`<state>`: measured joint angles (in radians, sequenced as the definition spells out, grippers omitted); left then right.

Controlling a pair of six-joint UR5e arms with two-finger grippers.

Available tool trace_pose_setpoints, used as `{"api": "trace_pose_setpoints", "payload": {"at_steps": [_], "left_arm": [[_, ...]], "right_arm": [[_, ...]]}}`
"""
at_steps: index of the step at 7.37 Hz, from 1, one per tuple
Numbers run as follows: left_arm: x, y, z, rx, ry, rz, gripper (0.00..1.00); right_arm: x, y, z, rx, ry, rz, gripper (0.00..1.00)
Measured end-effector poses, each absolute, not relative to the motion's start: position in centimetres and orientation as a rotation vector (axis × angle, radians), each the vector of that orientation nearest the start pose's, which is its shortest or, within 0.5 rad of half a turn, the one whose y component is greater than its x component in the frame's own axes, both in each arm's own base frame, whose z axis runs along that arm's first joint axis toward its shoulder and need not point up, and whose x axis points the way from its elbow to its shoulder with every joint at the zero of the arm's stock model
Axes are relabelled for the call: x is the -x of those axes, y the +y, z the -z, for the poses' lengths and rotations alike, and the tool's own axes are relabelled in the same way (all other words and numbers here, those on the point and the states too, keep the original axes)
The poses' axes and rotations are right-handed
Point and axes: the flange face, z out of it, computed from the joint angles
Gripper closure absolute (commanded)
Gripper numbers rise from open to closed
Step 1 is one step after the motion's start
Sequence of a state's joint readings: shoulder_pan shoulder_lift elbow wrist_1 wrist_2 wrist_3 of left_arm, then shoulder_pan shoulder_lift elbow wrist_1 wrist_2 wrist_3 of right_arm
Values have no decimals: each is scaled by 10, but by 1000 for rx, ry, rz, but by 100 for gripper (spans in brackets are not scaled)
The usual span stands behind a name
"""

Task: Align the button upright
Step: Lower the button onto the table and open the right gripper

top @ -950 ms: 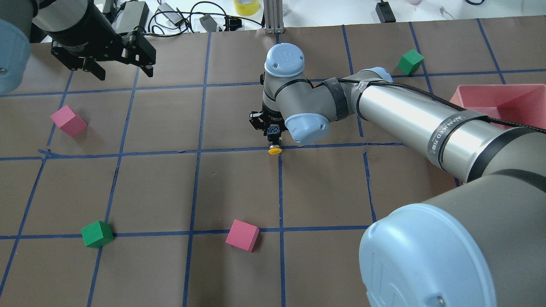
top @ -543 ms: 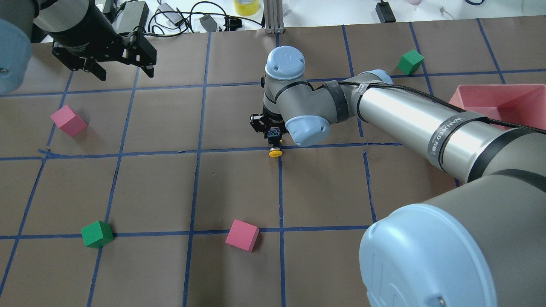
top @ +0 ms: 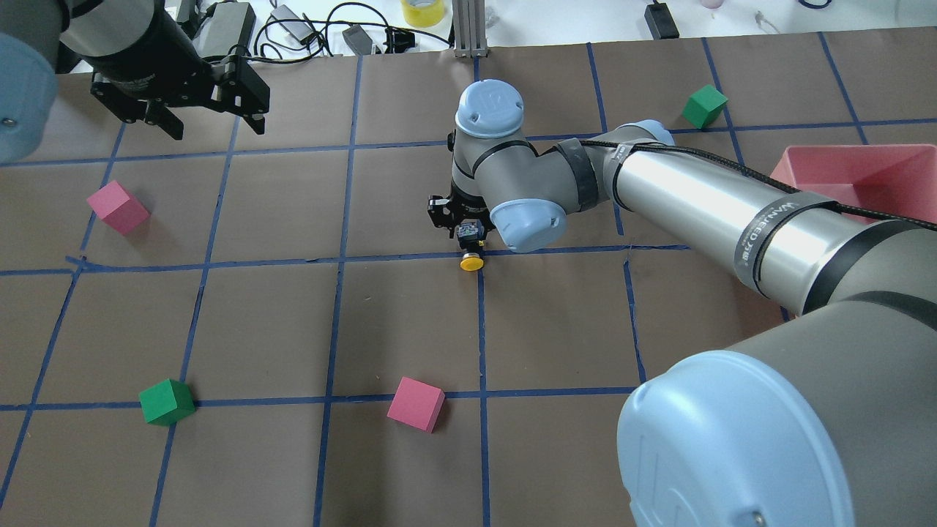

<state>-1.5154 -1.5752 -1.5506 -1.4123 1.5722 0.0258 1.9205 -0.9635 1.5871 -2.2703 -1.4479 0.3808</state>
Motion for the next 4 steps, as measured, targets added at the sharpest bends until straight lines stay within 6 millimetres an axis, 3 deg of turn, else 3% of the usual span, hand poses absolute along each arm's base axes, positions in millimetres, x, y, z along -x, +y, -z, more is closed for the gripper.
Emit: {"api": "trace_pose_setpoints", "payload": {"at_steps": [2, 3, 4], "left_arm": [[104, -516, -514, 50, 3121, 271, 0], [104, -515, -514, 50, 3121, 271, 0], [104, -515, -515, 49, 3120, 271, 0]], "right_arm": [[-365, -577, -199, -36, 2994, 56, 10], [-365, -576, -215, -26, 2990, 87, 0], [-362, -575, -238, -5, 2986, 137, 0]]}}
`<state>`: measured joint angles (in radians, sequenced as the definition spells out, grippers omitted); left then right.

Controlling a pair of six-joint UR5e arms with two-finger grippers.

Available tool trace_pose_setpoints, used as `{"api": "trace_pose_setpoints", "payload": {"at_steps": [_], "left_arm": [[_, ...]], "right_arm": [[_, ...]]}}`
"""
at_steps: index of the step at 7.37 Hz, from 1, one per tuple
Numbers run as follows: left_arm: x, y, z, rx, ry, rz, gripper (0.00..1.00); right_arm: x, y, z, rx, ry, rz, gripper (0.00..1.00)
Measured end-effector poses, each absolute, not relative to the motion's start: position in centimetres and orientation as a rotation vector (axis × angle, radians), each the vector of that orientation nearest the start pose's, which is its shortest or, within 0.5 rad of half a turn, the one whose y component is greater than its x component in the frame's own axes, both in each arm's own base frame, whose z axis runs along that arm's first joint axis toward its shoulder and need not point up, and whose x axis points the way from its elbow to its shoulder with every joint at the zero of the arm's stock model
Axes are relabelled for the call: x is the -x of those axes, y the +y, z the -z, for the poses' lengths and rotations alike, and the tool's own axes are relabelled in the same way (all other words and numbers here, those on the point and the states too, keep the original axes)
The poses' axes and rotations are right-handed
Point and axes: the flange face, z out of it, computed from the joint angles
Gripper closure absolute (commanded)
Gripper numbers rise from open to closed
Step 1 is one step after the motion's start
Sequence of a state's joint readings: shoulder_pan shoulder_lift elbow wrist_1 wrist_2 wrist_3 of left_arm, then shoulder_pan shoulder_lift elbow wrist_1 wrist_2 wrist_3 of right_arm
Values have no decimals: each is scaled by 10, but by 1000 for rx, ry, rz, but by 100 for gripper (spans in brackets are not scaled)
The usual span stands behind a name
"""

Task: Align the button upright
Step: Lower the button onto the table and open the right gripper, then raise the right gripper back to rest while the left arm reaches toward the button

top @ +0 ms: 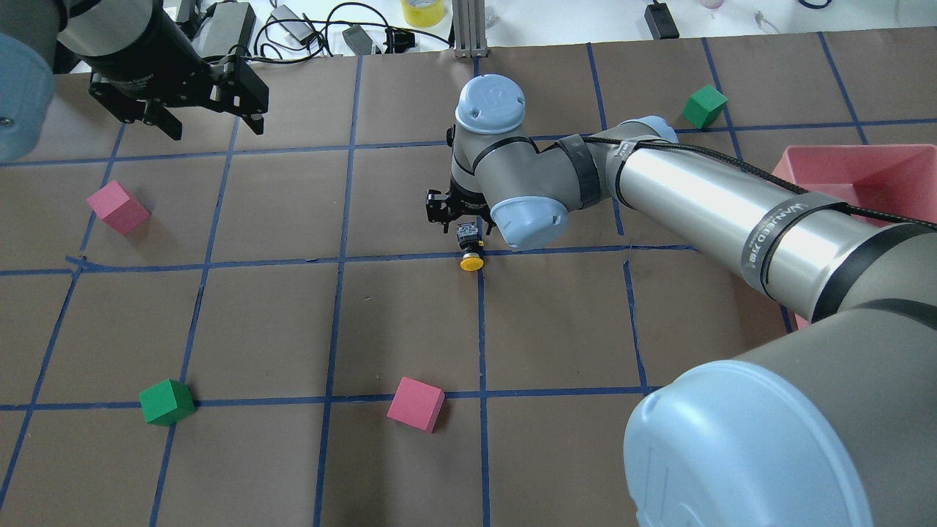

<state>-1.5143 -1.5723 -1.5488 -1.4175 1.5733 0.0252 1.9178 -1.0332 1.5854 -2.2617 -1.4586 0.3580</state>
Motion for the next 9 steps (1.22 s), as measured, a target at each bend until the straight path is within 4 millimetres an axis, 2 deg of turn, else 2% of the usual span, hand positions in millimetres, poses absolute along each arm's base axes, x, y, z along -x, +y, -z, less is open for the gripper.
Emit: {"api": "trace_pose_setpoints", "payload": {"at_steps": [2, 3, 5, 6, 7, 8, 9], "left_arm": [[104, -515, -514, 46, 3122, 267, 0], [105, -516, -512, 45, 3124, 256, 0], [107, -518, -505, 42, 3135, 220, 0], [111, -522, -498, 43, 3163, 204, 0], [116, -524, -492, 35, 3207, 189, 0], [119, -525, -488, 27, 3235, 180, 0], [120, -527, -485, 28, 3245, 180, 0]], "right_arm": [[-341, -575, -287, 31, 2999, 212, 0], [-318, -576, -312, 27, 3019, 196, 0], [-245, -573, -368, 20, 3050, 124, 0], [-205, -563, -398, 30, 3062, 78, 0], [-176, -548, -428, 55, 3085, 53, 0], [-159, -531, -459, 76, 3112, 45, 0], [-151, -518, -488, 87, 3125, 30, 0]]}}
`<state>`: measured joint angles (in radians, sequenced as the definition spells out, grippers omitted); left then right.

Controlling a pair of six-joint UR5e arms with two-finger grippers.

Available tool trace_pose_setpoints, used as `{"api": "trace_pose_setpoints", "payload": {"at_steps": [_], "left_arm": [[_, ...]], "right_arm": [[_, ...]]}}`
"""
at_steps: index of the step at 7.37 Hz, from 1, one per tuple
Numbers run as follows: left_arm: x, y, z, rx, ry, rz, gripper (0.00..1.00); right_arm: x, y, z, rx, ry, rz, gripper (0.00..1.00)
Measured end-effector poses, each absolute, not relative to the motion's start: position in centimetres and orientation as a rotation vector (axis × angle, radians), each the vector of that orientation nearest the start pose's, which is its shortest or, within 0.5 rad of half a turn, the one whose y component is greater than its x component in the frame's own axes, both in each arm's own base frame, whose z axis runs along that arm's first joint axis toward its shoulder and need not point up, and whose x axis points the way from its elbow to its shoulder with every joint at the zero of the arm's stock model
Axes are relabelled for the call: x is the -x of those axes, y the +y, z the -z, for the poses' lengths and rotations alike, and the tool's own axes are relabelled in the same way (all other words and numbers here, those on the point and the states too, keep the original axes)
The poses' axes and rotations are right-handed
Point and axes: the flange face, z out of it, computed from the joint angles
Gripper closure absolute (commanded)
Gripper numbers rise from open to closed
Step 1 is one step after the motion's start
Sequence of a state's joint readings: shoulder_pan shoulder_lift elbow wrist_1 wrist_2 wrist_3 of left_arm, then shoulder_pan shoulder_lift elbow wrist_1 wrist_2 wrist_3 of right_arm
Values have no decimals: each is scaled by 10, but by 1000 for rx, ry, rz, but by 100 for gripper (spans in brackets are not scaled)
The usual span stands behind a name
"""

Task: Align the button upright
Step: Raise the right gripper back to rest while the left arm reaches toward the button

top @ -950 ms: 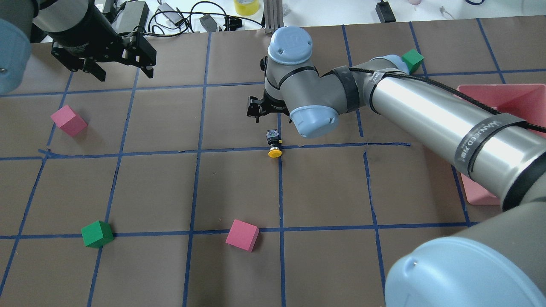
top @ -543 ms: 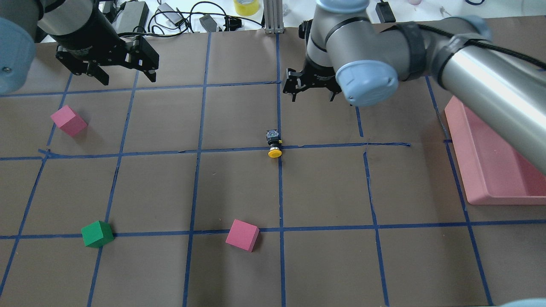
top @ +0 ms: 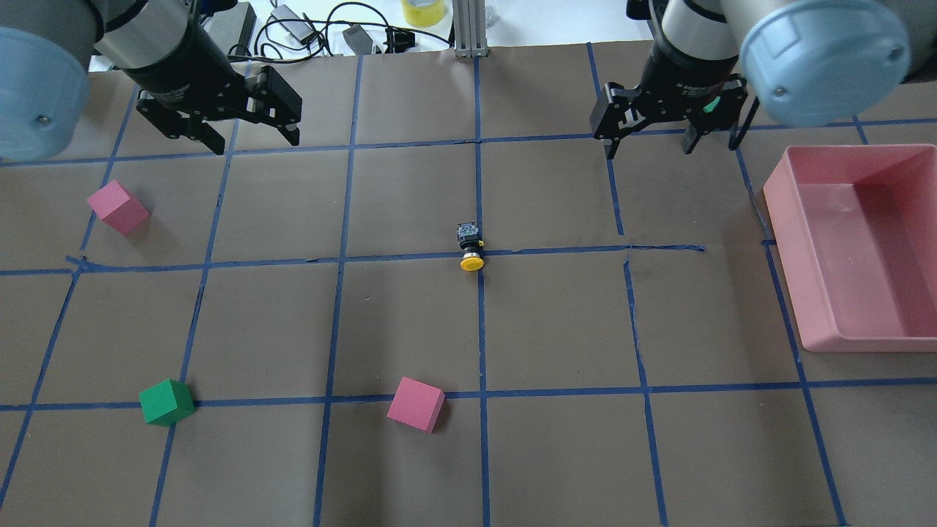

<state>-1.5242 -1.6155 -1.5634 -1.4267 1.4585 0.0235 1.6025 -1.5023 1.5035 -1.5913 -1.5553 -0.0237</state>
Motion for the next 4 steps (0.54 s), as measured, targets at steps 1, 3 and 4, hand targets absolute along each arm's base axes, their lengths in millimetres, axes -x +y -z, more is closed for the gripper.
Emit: {"api": "trace_pose_setpoints", "payload": {"at_steps": [1, 3, 4], "left_arm": [[119, -530, -480, 42, 3251, 177, 0], [118, -533, -463, 82, 3259, 129, 0], [121, -528, -452, 137, 3260, 89, 0]], "right_arm": [[-149, -512, -511, 93, 3127, 27, 0], [-148, -505, -528, 100, 3135, 31, 0], [-147, -505, -529, 103, 3140, 33, 0]]}}
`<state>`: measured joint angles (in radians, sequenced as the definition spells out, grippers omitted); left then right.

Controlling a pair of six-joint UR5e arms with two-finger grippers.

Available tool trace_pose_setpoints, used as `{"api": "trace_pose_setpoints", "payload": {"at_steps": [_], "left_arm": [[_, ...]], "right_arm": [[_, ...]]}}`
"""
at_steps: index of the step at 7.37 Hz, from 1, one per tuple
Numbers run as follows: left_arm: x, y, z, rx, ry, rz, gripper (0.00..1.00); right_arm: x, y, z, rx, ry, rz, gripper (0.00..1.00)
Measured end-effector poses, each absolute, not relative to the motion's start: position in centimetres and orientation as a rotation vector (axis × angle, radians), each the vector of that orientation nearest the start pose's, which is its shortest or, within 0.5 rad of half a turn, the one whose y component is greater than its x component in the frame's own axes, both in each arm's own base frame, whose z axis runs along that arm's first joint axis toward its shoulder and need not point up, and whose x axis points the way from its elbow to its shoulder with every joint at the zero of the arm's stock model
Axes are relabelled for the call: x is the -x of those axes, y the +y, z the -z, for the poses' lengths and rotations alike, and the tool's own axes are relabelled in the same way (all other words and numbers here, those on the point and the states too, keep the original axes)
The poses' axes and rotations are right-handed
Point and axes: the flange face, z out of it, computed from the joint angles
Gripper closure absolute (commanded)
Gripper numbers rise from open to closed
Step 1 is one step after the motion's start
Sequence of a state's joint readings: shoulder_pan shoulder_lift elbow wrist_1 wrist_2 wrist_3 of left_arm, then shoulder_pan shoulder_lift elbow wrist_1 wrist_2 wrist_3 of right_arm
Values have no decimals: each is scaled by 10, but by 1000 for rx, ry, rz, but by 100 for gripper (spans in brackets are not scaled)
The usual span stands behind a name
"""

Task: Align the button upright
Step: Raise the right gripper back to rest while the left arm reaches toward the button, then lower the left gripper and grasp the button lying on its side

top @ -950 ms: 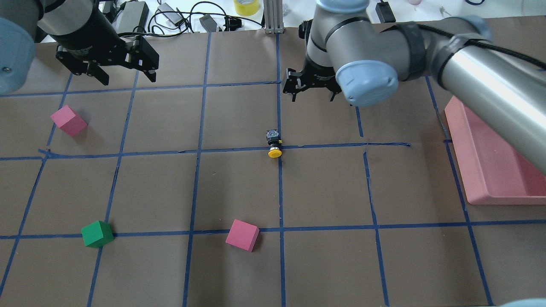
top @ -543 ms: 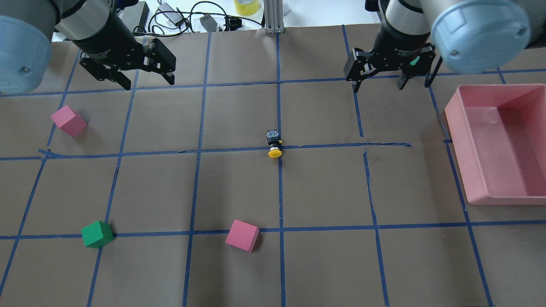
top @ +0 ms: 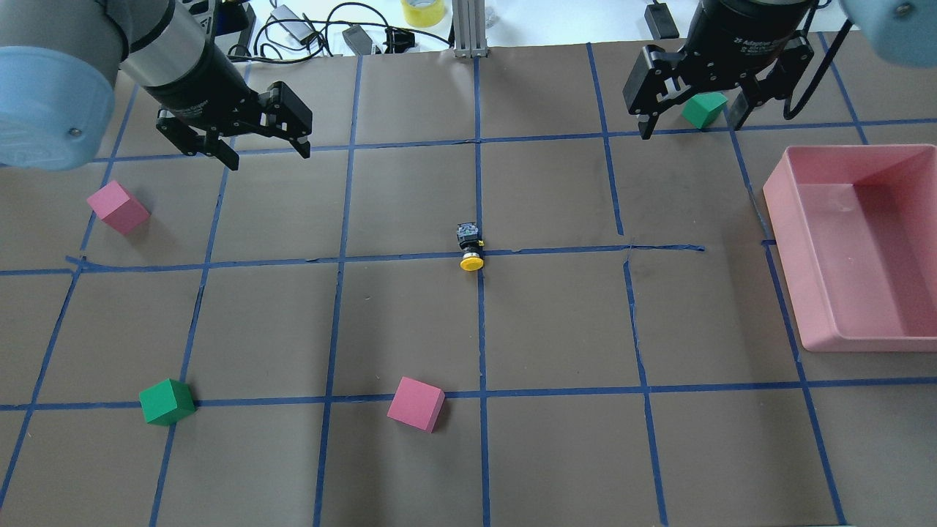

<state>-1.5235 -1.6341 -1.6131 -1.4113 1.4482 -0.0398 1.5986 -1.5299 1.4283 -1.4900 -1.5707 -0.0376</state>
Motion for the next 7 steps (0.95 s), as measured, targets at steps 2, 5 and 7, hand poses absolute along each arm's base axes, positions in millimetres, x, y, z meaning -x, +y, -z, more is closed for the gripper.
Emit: {"api": "trace_pose_setpoints", "payload": {"at_steps": [2, 5, 7], "left_arm": [[143, -520, -420, 250, 3256, 106, 0], [176, -515, -360, 326, 3259, 325, 3], [196, -512, -315, 358, 3245, 463, 3]], "right_arm": [[-149, -507, -529, 110, 3142, 40, 0], [-150, -507, -527, 107, 3137, 30, 0], [-148, -507, -527, 103, 3141, 21, 0]]}}
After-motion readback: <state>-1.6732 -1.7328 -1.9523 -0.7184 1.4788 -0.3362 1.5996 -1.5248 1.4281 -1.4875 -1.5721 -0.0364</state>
